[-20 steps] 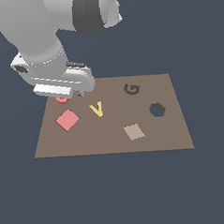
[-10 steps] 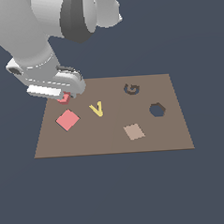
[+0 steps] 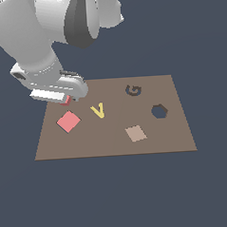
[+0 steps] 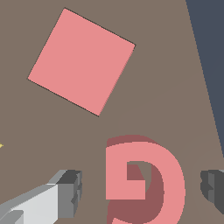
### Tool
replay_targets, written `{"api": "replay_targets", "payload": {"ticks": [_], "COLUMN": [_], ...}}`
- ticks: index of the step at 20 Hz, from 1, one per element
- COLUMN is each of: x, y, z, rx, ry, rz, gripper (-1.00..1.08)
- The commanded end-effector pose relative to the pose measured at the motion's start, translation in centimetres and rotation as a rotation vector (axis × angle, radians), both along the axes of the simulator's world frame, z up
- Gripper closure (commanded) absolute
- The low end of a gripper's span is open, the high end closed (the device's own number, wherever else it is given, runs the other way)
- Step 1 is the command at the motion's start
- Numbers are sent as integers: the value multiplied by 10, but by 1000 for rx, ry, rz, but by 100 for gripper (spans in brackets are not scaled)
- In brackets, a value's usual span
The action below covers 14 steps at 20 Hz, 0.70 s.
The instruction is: Insert a designated object into the corresponding slot on a board.
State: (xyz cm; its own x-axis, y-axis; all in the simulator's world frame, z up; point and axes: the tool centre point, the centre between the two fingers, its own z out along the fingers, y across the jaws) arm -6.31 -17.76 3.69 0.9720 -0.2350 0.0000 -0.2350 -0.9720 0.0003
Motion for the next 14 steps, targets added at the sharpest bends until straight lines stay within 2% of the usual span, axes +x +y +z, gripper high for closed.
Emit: {"api": "replay_targets", "payload": {"ticks": [1,3,4,14], "x": [0,0,0,0], "y": [1,1,1,1], "z": [-6,-7,-7,-7], "rx": [0,0,0,0], "ry": [0,0,0,0], "rz": [1,1,1,1], "gripper": [-92,-92,108,108]}}
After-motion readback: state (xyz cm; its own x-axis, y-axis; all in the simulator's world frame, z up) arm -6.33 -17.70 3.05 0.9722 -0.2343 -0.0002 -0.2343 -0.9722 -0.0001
